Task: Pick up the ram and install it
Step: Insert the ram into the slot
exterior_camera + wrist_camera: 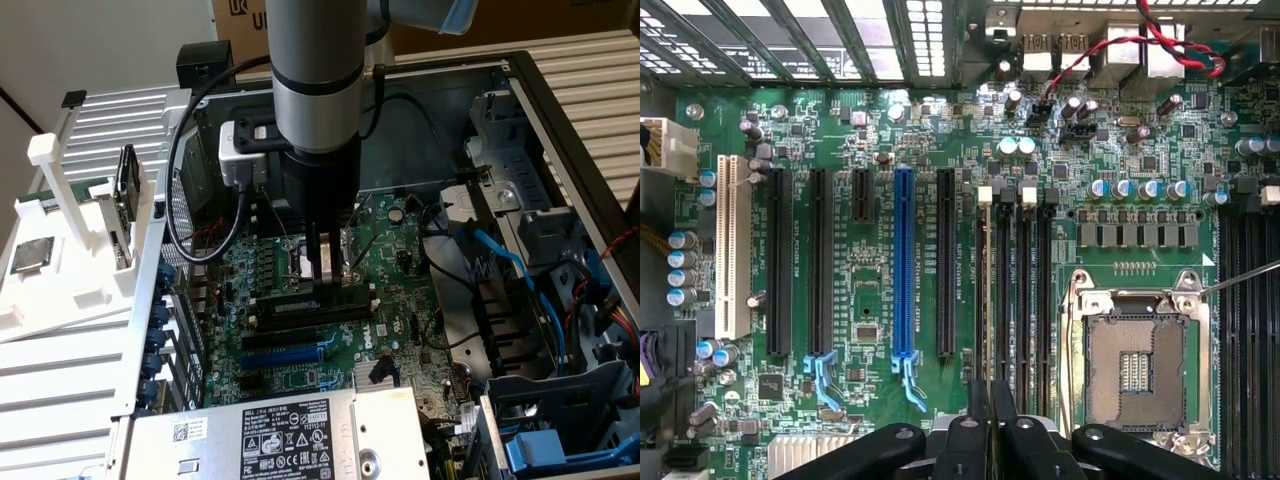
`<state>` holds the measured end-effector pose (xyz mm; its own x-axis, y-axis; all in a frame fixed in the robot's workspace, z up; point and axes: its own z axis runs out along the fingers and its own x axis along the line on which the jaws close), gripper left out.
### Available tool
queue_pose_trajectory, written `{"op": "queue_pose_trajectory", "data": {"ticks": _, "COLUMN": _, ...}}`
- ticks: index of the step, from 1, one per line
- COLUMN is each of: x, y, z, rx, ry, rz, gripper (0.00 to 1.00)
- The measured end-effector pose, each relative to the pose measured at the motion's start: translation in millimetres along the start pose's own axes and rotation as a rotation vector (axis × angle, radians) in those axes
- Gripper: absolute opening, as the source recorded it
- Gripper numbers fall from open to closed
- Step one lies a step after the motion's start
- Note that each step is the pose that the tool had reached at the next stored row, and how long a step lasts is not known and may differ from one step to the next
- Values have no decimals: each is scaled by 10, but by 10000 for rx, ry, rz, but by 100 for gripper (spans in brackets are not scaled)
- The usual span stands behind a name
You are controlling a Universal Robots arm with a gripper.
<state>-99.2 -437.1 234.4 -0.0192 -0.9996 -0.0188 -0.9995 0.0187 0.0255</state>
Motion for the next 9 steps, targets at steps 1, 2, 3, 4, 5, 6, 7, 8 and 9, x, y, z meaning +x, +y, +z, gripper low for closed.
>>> {"op": "queue_pose_trajectory", "data": {"ticks": 1, "x": 0, "y": 5, "z": 11, "rx": 0, "ry": 0, "rz": 0, "gripper": 13}}
{"op": "queue_pose_trajectory", "data": {"ticks": 2, "x": 1, "y": 6, "z": 18, "rx": 0, "ry": 0, "rz": 0, "gripper": 13}}
{"op": "queue_pose_trajectory", "data": {"ticks": 3, "x": 1, "y": 6, "z": 19, "rx": 0, "ry": 0, "rz": 0, "gripper": 13}}
{"op": "queue_pose_trajectory", "data": {"ticks": 4, "x": 1, "y": 7, "z": 20, "rx": 0, "ry": 1, "rz": 0, "gripper": 13}}
{"op": "queue_pose_trajectory", "data": {"ticks": 5, "x": 1, "y": 7, "z": 22, "rx": 0, "ry": 0, "rz": 0, "gripper": 13}}
{"op": "queue_pose_trajectory", "data": {"ticks": 6, "x": 1, "y": 7, "z": 24, "rx": 0, "ry": 0, "rz": 0, "gripper": 13}}
{"op": "queue_pose_trajectory", "data": {"ticks": 7, "x": 1, "y": 7, "z": 27, "rx": 0, "ry": 0, "rz": 1, "gripper": 13}}
{"op": "queue_pose_trajectory", "data": {"ticks": 8, "x": 0, "y": 6, "z": 30, "rx": 0, "ry": -1, "rz": 0, "gripper": 13}}
{"op": "queue_pose_trajectory", "data": {"ticks": 9, "x": 1, "y": 6, "z": 31, "rx": 0, "ry": 0, "rz": 0, "gripper": 13}}
